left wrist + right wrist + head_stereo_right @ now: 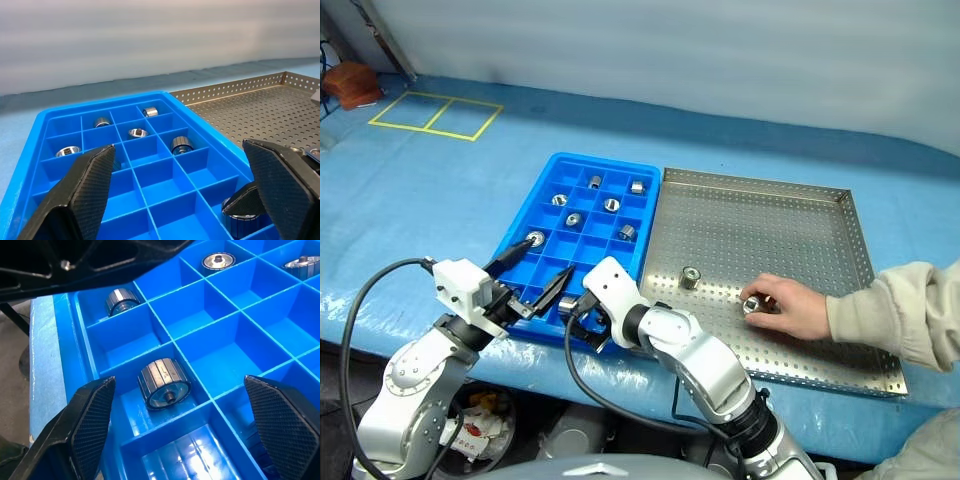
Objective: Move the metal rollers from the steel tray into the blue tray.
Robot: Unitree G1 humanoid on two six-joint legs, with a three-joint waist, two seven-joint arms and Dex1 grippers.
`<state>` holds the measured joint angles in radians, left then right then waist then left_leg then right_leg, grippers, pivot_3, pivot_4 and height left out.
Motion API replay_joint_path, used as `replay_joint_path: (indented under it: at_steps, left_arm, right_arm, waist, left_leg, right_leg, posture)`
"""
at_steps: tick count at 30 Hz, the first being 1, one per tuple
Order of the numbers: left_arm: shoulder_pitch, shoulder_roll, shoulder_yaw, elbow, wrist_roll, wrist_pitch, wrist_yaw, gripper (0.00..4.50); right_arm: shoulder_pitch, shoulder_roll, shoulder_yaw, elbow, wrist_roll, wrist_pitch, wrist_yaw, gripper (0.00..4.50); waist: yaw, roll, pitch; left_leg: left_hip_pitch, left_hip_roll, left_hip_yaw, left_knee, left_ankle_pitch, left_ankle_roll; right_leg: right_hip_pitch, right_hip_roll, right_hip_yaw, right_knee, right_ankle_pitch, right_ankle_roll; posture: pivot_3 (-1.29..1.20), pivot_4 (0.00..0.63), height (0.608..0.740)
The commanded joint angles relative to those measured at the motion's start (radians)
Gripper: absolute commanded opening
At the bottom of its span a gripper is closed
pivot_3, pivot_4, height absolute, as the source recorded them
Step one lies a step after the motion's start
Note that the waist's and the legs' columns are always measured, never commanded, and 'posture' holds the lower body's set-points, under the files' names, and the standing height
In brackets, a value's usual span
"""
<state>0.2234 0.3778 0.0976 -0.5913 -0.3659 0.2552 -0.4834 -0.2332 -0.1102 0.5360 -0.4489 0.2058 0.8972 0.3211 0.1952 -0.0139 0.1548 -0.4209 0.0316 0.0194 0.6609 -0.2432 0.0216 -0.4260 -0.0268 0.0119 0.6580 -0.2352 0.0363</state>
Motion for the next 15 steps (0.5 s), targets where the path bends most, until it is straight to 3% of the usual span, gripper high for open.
replay_joint_path:
  at_steps: [1,15]
  left_arm:
    - [0.0,0.006,0.012,-0.034,-0.008,-0.023,-0.004,4.5]
    - [-0.036,0.004,0.012,-0.007,-0.018,-0.026,-0.021,4.5]
  right_arm:
    - [-0.004,0.008,0.002,-0.024,-0.002,-0.021,-0.001,4.34]
    - [-0.062,-0.001,-0.082,-0.068,-0.019,-0.04,-0.014,4.34]
  waist:
    - [0.0,0.0,0.0]
    - [-0.007,0.0,0.0]
  left_leg:
    - [0.0,0.0,0.0,0.0,0.0,0.0]
    - [0.0,-0.001,0.0,0.0,0.0,0.0]
  right_leg:
    - [0.0,0.0,0.0,0.0,0.0,0.0]
    - [0.0,0.0,0.0,0.0,0.0,0.0]
  posture:
    - [0.4,0.15,0.74]
    - [0.37,0.15,0.74]
